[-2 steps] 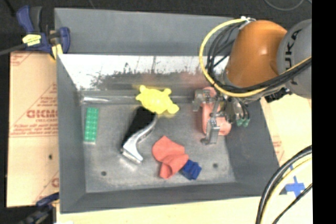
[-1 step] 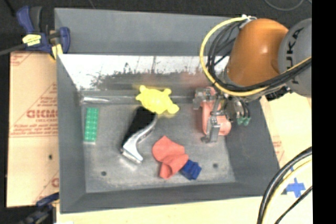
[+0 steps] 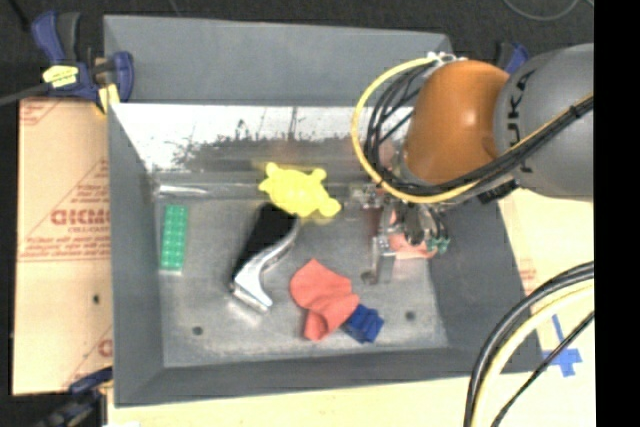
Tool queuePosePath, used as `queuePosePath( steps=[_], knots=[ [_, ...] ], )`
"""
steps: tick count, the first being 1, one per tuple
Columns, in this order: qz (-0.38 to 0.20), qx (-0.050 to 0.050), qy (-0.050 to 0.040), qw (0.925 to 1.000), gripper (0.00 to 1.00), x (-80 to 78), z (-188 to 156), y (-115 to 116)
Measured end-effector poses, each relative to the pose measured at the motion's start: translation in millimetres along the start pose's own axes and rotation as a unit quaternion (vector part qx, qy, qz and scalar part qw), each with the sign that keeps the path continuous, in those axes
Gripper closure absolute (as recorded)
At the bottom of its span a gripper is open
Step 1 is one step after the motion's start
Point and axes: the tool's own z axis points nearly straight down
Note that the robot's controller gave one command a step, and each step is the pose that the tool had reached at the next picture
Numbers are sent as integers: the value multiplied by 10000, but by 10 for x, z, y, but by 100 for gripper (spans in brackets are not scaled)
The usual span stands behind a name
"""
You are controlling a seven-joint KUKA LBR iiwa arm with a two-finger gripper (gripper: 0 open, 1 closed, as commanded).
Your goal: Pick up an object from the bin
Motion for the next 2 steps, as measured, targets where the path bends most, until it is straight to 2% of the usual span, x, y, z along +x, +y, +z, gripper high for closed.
queuePosePath(
  steps=[1, 2],
  knots=[
    [-534, -11, 15, 9986, 0, 62, 504, 149],
    [-464, -6, -2, 9989, 0, 292, 751, 449]
  ],
)
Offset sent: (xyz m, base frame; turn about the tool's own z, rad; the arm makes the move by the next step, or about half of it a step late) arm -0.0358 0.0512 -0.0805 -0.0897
